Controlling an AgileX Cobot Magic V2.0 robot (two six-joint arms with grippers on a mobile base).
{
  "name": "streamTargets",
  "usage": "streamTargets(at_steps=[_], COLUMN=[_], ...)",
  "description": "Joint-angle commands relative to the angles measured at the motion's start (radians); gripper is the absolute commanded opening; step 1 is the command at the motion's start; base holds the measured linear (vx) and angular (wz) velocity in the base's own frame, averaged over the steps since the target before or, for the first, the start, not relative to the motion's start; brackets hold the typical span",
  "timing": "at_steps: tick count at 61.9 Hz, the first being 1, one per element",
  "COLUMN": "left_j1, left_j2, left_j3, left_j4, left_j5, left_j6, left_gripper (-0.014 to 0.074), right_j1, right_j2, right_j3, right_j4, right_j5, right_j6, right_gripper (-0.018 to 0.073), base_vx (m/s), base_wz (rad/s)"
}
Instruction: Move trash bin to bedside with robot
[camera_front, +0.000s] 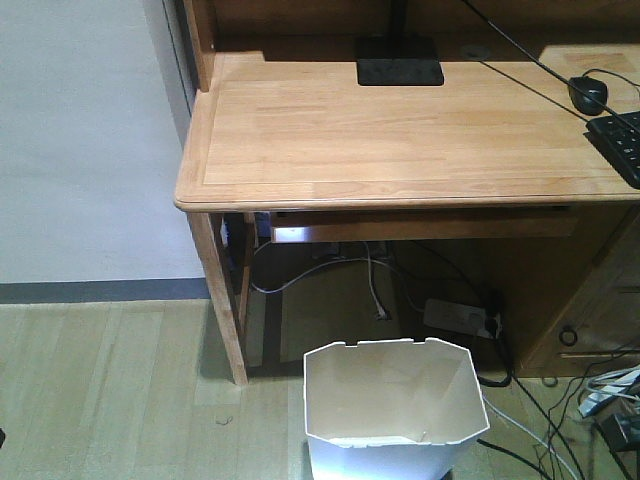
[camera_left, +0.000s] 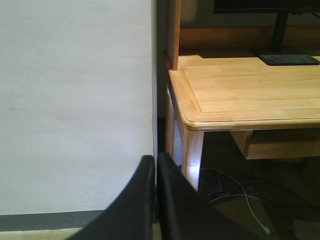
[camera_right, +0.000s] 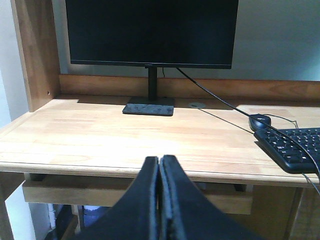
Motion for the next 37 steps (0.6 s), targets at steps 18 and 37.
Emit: streamTargets(at_steps=[18,37], left_j1=[-0.006,-0.006], left_j2=[-0.014,-0.014], left_j3=[0.019,0.019], left_j4=[-0.003,-0.003], left_j5=[-0.069,-0.069], left_j6=[-0.004,-0.004], left_gripper=[-0.0006,-0.0006], right_j1=[0.001,0.001], right_j2=[-0.015,-0.015], right_j3=[0.007,0.007], right_j4=[-0.007,-0.007], right_j5=[-0.079,-0.079], right_j6=[-0.010,-0.010], right_gripper=[-0.0009,-0.0009], base_vx=[0.00,0.00], base_wz=[0.00,0.00])
